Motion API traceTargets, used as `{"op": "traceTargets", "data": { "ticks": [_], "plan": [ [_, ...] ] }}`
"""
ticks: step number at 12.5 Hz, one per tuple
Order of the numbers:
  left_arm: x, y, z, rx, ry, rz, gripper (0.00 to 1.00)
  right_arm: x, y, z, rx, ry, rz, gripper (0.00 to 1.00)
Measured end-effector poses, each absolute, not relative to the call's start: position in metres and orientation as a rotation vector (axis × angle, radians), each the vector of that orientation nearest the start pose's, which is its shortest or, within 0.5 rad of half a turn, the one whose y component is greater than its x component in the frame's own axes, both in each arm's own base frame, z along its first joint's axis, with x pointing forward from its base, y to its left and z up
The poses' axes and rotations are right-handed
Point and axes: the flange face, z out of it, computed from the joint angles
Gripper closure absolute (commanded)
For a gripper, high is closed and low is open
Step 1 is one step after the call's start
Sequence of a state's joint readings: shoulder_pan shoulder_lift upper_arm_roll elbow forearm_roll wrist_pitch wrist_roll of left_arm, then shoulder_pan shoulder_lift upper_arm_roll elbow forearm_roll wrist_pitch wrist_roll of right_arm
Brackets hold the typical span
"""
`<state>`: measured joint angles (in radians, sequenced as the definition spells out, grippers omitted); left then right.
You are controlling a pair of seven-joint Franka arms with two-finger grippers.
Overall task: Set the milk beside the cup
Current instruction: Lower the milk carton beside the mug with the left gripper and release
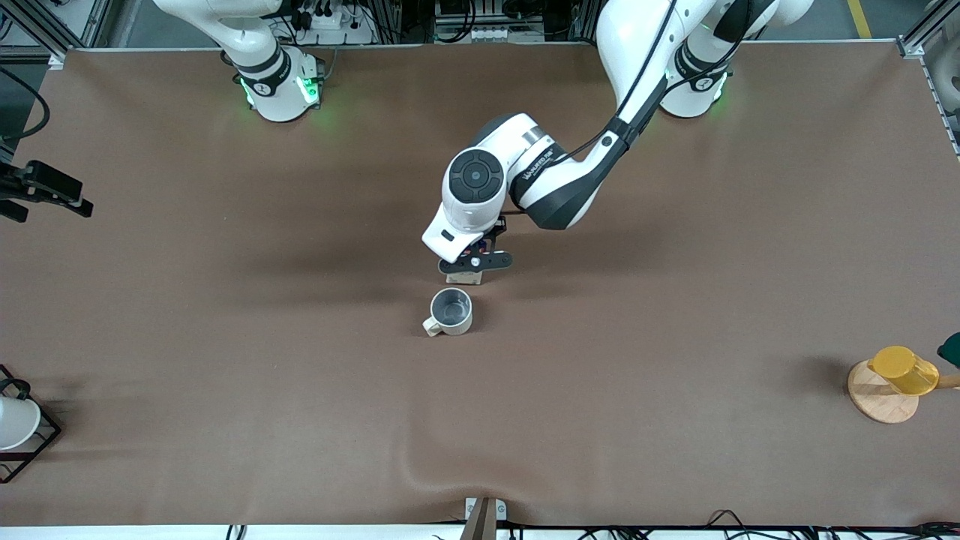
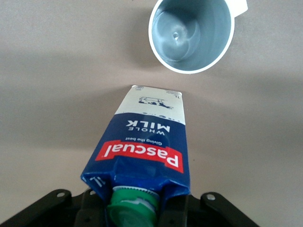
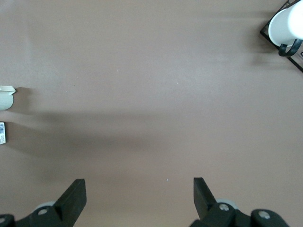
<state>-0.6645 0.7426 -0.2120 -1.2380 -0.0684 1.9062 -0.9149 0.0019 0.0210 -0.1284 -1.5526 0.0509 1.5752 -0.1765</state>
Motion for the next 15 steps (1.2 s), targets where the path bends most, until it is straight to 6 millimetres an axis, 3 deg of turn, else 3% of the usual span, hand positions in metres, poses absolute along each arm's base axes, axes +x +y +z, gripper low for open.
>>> {"op": "traceTargets", "data": {
  "ticks": [4, 5, 6, 12, 14, 15],
  "plan": [
    [0.498, -0.553, 0.321, -3.222, -0.177, 0.304, 1.00, 0.557, -0.068, 0.622, -3.095, -0.065, -0.005, 0.00],
    [0.497, -0.553, 0.321, -3.223, -0.176, 0.302, 0.36, 0.556, -0.069, 0.622, -3.096, -0.062, -0.004, 0.00],
    [0.497, -0.553, 0.321, -3.223, -0.176, 0.301, 0.00, 0.556, -0.070, 0.622, -3.096, -0.061, -0.004, 0.00],
    [0.498, -0.558, 0.329, -3.247, -0.171, 0.272, 0.00, 0.557, -0.069, 0.623, -3.097, -0.056, -0.008, 0.00],
    [0.499, -0.560, 0.346, -3.269, -0.168, 0.243, 0.00, 0.557, -0.069, 0.623, -3.097, -0.033, -0.008, 0.00],
    [0.500, -0.560, 0.363, -3.289, -0.166, 0.216, 0.00, 0.557, -0.069, 0.623, -3.097, -0.018, -0.008, 0.00]
  ]
}}
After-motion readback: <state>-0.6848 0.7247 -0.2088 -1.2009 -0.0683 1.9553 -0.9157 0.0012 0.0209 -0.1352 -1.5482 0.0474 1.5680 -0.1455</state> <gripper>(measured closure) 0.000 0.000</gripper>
